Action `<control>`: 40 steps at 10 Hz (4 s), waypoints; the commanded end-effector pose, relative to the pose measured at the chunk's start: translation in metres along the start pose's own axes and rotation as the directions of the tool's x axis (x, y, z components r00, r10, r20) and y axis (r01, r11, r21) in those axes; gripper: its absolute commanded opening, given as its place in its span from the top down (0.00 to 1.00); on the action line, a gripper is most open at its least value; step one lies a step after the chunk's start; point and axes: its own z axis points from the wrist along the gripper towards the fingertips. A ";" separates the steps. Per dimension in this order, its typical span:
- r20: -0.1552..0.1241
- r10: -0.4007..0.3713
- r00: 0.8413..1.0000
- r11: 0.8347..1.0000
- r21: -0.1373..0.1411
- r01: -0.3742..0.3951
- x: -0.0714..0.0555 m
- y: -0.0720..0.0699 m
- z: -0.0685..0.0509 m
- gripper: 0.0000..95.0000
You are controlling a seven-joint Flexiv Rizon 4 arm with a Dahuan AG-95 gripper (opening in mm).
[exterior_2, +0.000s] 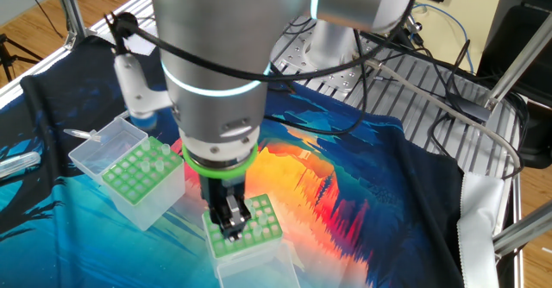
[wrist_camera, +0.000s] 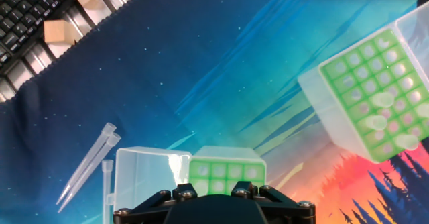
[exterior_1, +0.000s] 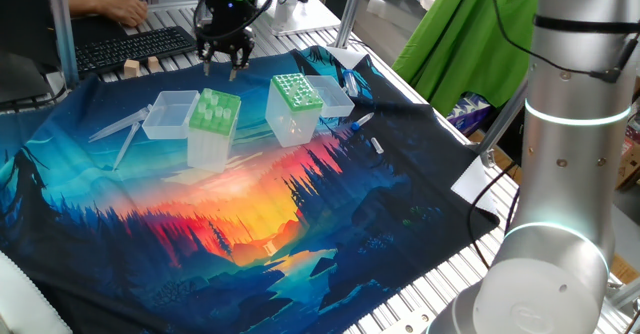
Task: Transfer all large pipette tips from one holder to another
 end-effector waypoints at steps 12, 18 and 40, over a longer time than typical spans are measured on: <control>0.021 0.021 1.000 1.000 -0.018 -0.020 0.003 0.007 0.024 0.80; 0.014 0.025 1.000 0.999 -0.030 -0.025 0.003 0.008 0.023 0.80; -0.076 -0.016 0.997 0.999 0.042 0.019 0.002 0.010 0.020 0.80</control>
